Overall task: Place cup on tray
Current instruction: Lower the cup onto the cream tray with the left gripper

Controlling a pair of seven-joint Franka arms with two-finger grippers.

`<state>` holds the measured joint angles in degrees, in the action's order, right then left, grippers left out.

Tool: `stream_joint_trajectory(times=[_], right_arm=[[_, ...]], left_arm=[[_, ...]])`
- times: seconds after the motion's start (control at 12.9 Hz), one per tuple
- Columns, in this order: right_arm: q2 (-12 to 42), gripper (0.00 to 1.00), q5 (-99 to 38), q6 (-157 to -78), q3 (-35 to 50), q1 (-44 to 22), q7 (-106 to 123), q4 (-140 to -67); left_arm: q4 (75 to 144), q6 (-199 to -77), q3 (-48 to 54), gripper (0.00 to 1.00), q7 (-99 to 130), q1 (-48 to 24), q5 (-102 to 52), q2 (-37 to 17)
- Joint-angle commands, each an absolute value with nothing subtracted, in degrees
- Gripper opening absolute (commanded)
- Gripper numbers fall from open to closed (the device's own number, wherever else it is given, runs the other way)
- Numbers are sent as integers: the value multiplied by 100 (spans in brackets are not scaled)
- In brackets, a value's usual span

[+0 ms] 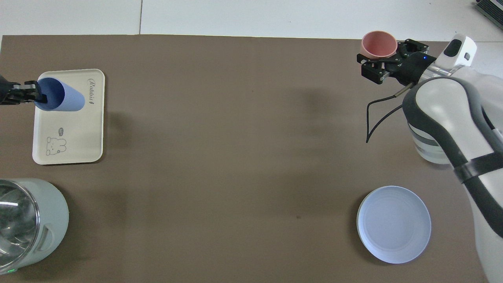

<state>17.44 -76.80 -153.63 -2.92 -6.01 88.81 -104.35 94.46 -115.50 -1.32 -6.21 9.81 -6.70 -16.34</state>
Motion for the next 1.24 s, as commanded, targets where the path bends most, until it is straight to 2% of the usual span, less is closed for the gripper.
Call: stream_joint_trajectory(times=[0.0, 0.31, 0.46, 0.77, 0.93, 1.0, 1.08, 1.16], right_arm=[[1932, 0, -8769, -14558, -237, -133, 10358, -10389], [2485, 0, -9655, -13704, -229, 395, 11632, -10380], [2680, 0, -10325, -13632, -229, 361, 12337, -10389], [2874, 0, -10389, -13316, -237, 439, 12638, -10458], [2822, 0, -10511, -13228, -237, 457, 12927, -10712], [2795, 0, -10547, -13236, -237, 457, 13094, -10827], [2778, 0, -10547, -13245, -246, 457, 13235, -10906], [2769, 10, -10547, -13245, -246, 466, 13341, -10942]], left_arm=[[9326, -11786, -44, 0, -738, 1300, -378, -2038], [9299, -11777, -35, 0, -1045, 1643, -764, -2302], [9299, -11786, -35, 0, -1055, 1644, -843, -2320], [9106, -11515, -44, 1, -1037, 1635, -1371, -2347], [9070, -11531, -53, 38, -1028, 1617, -1362, -2373], [9070, -11557, -53, 62, -1028, 1617, -1354, -2373], [9070, -11592, -53, 71, -1020, 1600, -1354, -2373], [9070, -11610, -53, 72, -1011, 1591, -1354, -2373]])
